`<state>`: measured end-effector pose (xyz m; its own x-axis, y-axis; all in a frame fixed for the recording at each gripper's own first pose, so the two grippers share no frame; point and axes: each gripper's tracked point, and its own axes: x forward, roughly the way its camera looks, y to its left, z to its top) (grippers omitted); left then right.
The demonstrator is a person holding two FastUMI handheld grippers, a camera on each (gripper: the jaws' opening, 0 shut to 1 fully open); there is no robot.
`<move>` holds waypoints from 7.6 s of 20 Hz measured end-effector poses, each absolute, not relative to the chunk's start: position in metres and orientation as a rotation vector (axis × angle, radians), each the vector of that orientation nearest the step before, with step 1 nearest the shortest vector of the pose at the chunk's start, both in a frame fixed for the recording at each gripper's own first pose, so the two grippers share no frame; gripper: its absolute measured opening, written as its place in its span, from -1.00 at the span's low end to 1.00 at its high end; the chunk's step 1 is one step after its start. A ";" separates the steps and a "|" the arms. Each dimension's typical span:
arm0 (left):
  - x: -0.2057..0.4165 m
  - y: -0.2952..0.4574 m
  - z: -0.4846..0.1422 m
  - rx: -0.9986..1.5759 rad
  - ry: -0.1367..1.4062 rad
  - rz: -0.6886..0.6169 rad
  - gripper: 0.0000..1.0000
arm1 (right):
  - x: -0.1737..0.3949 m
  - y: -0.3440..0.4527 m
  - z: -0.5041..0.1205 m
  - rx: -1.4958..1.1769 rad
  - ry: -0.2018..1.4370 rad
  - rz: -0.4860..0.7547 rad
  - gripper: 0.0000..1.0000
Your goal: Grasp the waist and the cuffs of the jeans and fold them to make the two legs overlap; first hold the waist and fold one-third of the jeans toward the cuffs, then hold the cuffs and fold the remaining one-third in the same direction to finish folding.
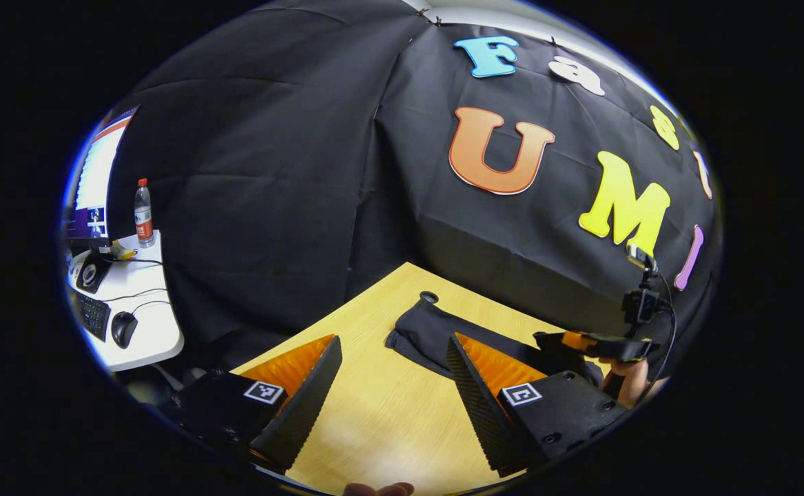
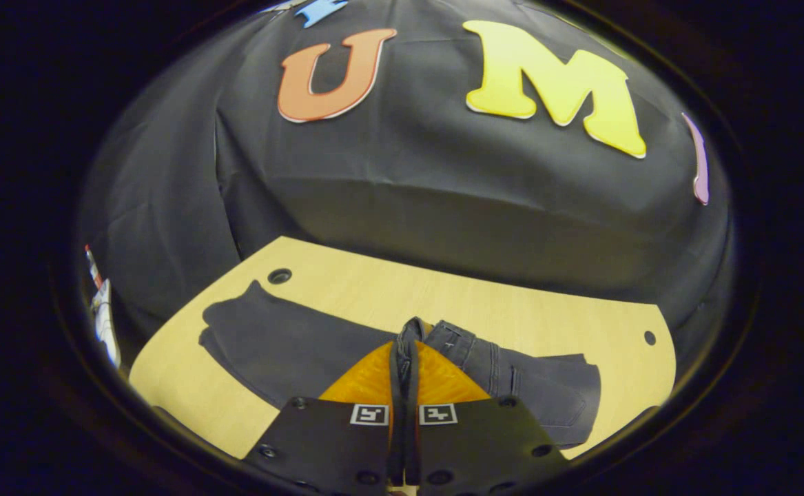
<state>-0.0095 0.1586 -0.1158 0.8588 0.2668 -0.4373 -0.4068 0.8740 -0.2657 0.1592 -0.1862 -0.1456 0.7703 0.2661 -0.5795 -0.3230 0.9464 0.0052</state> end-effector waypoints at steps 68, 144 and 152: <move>0.201 0.150 -0.324 -1.390 0.577 0.341 -0.32 | 0.035 -0.495 0.031 -0.117 0.604 0.094 0.92; 0.116 -0.134 0.026 -0.064 0.123 -0.024 0.95 | 0.039 -0.573 0.168 0.024 0.100 0.042 0.94; 0.071 -0.089 0.076 -0.032 0.057 -0.003 0.95 | 0.021 -0.490 0.206 0.050 0.017 0.102 0.92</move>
